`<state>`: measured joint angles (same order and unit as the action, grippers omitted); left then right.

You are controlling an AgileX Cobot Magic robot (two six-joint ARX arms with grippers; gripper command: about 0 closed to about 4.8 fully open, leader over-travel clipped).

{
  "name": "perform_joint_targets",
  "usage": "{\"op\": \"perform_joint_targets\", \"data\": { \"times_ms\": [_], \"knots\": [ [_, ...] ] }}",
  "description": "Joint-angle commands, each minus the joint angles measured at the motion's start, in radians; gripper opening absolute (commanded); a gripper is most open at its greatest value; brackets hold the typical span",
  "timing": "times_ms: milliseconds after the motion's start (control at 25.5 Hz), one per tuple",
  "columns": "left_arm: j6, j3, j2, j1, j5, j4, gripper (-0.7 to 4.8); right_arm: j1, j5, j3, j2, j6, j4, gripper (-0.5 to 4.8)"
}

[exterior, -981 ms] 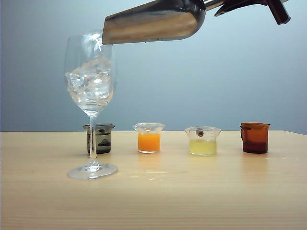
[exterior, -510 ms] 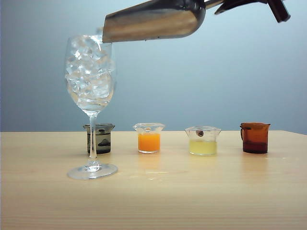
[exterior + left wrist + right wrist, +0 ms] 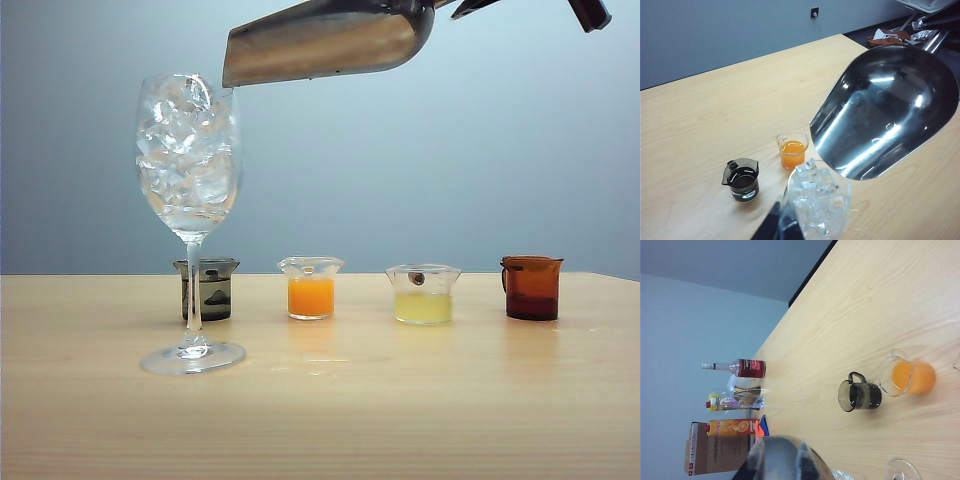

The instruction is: Pick up the ice scoop on the desk filled with ice cubes, pour the ice into the goblet, and finally put the scoop back on the table.

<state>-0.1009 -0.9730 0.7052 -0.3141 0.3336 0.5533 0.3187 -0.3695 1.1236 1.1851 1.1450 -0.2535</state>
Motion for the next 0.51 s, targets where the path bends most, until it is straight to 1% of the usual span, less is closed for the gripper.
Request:
{"op": "perform_joint_targets", "data": {
  "times_ms": [39, 275, 353, 510],
  "knots": [
    [-0.004, -0.005, -0.002, 0.001, 0.007, -0.010, -0.05, 0.000, -0.003, 0.005, -0.006, -0.002, 0.022, -0.05],
    [-0.004, -0.005, -0.002, 0.001, 0.007, -0.008, -0.05, -0.008, -0.014, 0.005, -0.022, -0.002, 0.017, -0.05],
    [-0.005, -0.005, -0.002, 0.001, 0.007, -0.009, -0.05, -0.025, -0.029, 0.005, -0.037, -0.002, 0.010, -0.05],
    [-0.005, -0.005, -0.002, 0.001, 0.007, -0.009, -0.05, -0.095, -0.072, 0.007, -0.073, -0.037, -0.084, -0.05]
  ]
}}
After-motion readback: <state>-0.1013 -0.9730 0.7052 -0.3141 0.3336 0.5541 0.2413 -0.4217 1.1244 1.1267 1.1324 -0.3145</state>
